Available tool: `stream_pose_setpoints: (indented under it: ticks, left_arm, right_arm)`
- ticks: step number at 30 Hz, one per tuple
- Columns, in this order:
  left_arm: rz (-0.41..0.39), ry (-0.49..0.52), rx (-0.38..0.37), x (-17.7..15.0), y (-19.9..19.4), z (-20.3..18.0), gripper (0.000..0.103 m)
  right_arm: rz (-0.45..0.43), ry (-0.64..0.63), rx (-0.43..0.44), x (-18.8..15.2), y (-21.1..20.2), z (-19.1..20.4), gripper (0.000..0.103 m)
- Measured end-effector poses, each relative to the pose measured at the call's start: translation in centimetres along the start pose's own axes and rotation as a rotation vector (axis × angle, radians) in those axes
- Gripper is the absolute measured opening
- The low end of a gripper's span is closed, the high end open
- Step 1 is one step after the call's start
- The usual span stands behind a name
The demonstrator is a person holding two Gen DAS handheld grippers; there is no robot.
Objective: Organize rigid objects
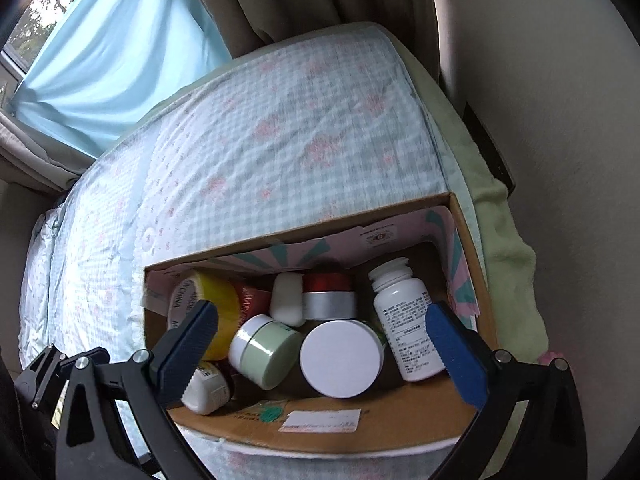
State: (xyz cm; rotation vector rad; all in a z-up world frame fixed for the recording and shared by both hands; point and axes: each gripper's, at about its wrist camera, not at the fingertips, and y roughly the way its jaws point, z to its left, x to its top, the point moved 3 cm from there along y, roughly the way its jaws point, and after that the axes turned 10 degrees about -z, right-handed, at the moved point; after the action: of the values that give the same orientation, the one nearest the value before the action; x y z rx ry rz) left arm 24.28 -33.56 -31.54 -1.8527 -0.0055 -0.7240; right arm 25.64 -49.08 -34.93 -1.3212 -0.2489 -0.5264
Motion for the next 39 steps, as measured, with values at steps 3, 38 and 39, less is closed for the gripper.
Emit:
stream_pose_setpoints:
  ticks: [3, 38, 39]
  left_arm:
    - [-0.024, -0.005, 0.006, 0.0, -1.8, 0.4, 0.103]
    - [-0.705, -0.117, 0.478, -6.6, -45.4, 14.8, 0.103]
    - [-0.708, -0.121, 0.477, -6.7, -45.6, 14.9, 0.103]
  right_arm:
    - [-0.015, -0.013, -0.008, 0.1, -1.5, 1.2, 0.103]
    - [-0.615, -0.287, -0.071, -5.4, -32.7, 31.8, 0.103]
    - [-0.617, -0.293, -0.071, -5.6, -32.7, 32.0, 0.103]
